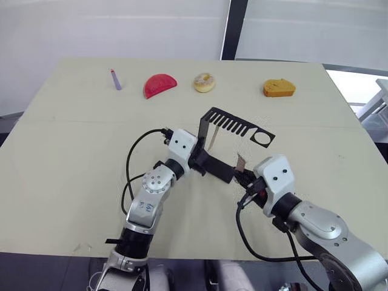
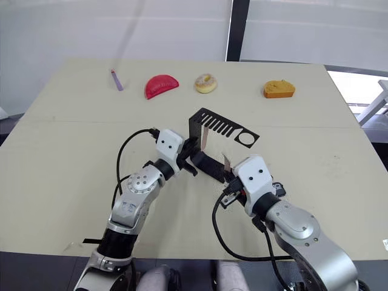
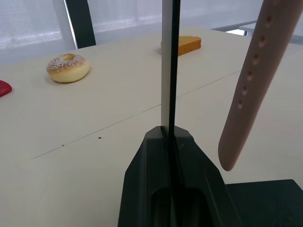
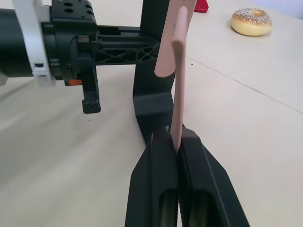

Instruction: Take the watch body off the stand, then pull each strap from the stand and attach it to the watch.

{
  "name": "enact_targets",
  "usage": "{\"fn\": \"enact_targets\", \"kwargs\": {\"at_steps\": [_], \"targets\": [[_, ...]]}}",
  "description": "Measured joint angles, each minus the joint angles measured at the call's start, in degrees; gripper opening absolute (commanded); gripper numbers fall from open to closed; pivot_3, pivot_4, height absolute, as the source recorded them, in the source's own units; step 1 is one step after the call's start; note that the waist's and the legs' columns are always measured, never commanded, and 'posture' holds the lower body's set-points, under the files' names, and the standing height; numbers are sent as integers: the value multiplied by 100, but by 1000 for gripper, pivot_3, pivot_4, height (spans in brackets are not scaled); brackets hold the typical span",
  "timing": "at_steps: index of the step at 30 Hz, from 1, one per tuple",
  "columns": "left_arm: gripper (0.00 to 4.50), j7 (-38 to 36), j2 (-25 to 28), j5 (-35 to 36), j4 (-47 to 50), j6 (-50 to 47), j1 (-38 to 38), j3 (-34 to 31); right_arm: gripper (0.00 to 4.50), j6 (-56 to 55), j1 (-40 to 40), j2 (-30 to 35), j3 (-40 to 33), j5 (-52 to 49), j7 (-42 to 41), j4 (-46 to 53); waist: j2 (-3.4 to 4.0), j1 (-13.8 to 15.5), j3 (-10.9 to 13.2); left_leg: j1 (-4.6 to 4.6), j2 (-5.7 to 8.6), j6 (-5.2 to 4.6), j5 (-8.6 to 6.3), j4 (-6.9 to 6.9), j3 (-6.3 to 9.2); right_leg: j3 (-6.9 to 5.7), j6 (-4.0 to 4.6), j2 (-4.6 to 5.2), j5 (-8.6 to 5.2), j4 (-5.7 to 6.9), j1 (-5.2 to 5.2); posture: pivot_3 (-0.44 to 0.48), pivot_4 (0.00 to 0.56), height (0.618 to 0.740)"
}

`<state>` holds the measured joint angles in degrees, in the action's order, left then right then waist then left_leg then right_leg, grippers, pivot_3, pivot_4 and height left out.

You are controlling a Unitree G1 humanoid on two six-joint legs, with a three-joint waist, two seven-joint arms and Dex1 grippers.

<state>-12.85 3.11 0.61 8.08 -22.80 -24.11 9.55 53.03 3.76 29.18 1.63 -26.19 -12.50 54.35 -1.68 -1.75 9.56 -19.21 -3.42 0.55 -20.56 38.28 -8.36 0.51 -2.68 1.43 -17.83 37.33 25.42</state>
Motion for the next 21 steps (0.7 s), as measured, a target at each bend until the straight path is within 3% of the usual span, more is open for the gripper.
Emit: {"fn": "enact_targets", "kwargs": {"at_steps": [7,8,15,21], "targets": [[4254,-246,187,243,146,-331,80,-65,0,-256,-117,209,-275,-369,-556,-39,0,10,0,-1,0,-1,-1,-1,1,-1,0,1,0,-1,0,0,150,737],[4441,-296,237,285,224,-389,124,-73,0,-290,-142,229,-307,-399,-601,-44,0,10,0,-1,-1,-1,-1,-1,2,-1,0,1,0,-1,1,0,150,737],[4441,-1169,1145,1061,1203,-995,709,-545,0,-590,-95,634,-711,-824,-1363,-472,0,0,0,3,-1,1,0,1,1,0,2,2,-1,5,0,0,150,737],[4441,-2958,2409,2883,1665,-1803,1074,-1180,0,-555,251,897,-973,-1786,-2160,-952,-2,4,2,0,-2,1,0,1,5,-5,8,2,-4,4,0,0,150,737]]}}
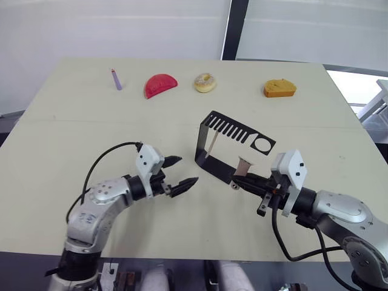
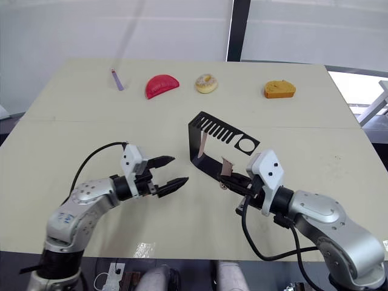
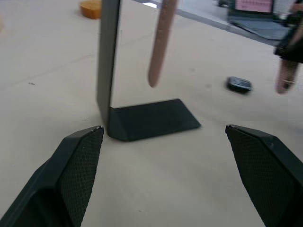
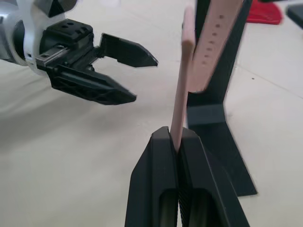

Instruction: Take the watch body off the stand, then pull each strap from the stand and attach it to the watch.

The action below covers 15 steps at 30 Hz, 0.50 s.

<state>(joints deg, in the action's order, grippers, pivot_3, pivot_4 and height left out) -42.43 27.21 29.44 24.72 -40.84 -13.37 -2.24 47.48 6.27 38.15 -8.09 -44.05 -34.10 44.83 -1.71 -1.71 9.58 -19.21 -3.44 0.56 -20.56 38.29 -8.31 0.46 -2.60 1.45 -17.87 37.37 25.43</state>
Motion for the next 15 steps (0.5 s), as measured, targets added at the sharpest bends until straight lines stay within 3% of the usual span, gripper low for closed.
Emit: {"fn": "enact_targets", "kwargs": {"at_steps": [2,6,9,11,15], "targets": [[4441,-495,328,716,-65,-446,-123,-261,0,124,93,103,-77,-487,-249,-114,0,0,1,0,1,-1,0,1,1,1,0,1,0,-1,0,0,150,737],[4441,-861,410,1741,-321,-1064,-851,-472,0,336,458,204,-66,-1244,-536,-380,-2,20,2,-3,6,-5,-3,4,8,-2,-3,2,1,-7,-6,0,150,737],[3613,-1048,301,2149,-533,-1193,-1216,-456,0,514,789,223,103,-1581,-588,-610,-2,-2,2,-3,5,-6,-3,2,5,0,-4,2,2,-9,-5,0,150,737],[2703,-1175,281,2213,-623,-1188,-1349,-340,0,612,1039,166,215,-1724,-578,-756,-2,-32,2,-2,3,-2,-1,2,4,1,-3,0,2,-5,-2,0,150,737],[2703,-1347,197,2190,-865,-1124,-1418,-64,0,714,1318,69,455,-1843,-552,-972,-2,-13,2,-2,3,3,2,4,6,0,-1,1,0,-1,-1,0,150,737]]}}
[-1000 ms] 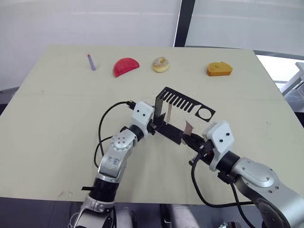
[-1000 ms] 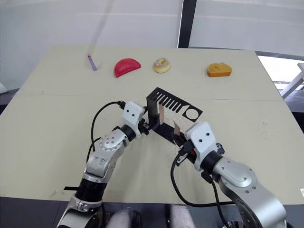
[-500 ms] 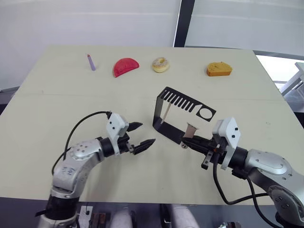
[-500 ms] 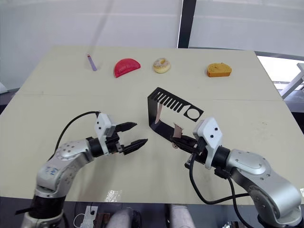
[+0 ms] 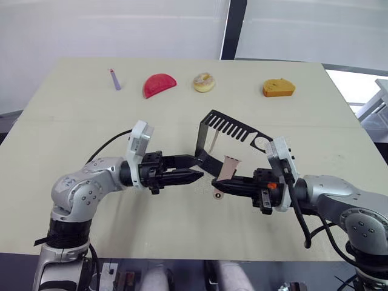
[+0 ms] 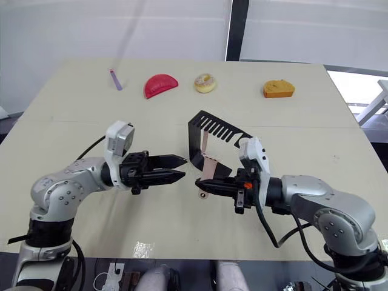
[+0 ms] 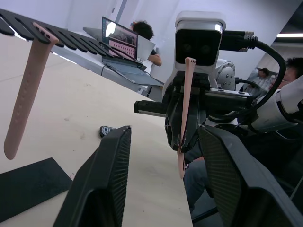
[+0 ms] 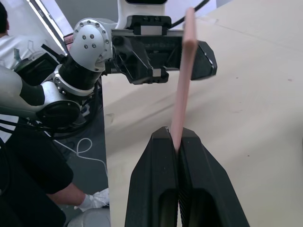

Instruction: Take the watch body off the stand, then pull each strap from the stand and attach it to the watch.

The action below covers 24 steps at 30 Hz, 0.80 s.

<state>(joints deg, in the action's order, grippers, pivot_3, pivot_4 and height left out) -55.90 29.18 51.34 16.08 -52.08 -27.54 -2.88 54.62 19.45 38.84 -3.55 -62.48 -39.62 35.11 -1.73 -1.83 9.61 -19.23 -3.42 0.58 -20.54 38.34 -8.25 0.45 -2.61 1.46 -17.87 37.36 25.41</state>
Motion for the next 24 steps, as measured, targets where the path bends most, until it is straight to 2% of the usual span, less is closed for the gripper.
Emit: {"fn": "enact_targets", "kwargs": {"at_steps": [7,15,18,24], "targets": [[2703,85,-391,25,-161,64,-184,179,0,76,179,-93,148,-70,44,-170,0,16,0,-4,-1,-3,-2,2,1,-1,-1,1,1,-2,1,0,150,737],[2703,169,-565,153,-170,-50,-215,179,0,80,234,-129,323,-43,58,-170,0,10,0,-3,-1,-2,-1,4,1,-1,-1,1,0,0,1,0,150,737],[1858,185,-599,191,-273,-61,-245,177,0,77,258,-129,323,-21,57,-173,0,12,0,-3,-1,-1,-1,4,1,-1,-1,1,1,1,1,0,150,737],[1858,191,-611,229,-331,-100,-282,186,0,77,296,-140,325,52,58,-197,0,9,0,-3,-1,-1,-1,4,1,-1,-1,1,0,1,1,0,150,737]]}}
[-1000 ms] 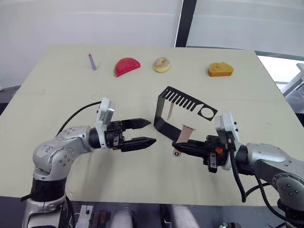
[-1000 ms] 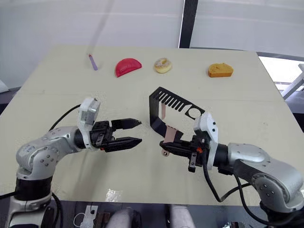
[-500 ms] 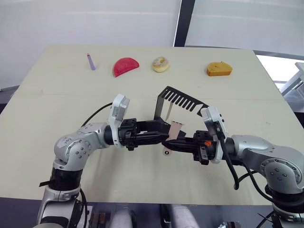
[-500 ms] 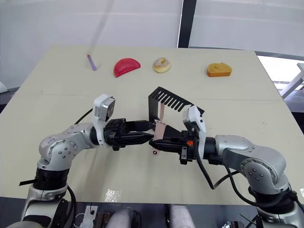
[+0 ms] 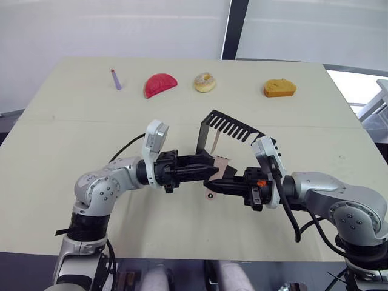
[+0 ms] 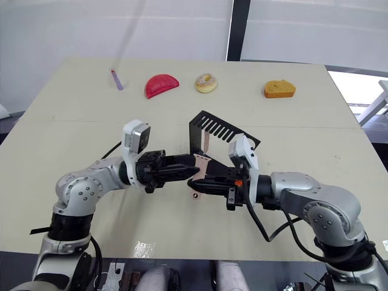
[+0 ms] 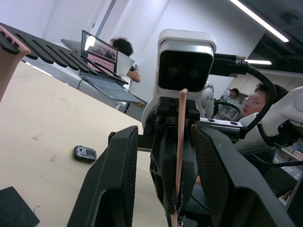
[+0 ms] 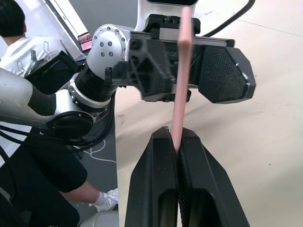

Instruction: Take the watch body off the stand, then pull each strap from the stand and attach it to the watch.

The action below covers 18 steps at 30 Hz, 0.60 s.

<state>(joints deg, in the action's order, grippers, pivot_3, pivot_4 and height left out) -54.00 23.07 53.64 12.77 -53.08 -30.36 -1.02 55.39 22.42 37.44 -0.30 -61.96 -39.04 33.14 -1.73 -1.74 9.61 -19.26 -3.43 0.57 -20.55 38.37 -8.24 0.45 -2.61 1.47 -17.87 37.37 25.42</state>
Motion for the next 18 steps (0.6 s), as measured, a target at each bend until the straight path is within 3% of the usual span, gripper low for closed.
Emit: {"fn": "enact_targets", "kwargs": {"at_steps": [18], "targets": [[1858,188,-223,69,0,-10,-220,92,0,4,56,-52,13,51,4,-11,0,2,0,0,0,0,0,0,0,0,0,0,0,0,0,0,150,737]]}}
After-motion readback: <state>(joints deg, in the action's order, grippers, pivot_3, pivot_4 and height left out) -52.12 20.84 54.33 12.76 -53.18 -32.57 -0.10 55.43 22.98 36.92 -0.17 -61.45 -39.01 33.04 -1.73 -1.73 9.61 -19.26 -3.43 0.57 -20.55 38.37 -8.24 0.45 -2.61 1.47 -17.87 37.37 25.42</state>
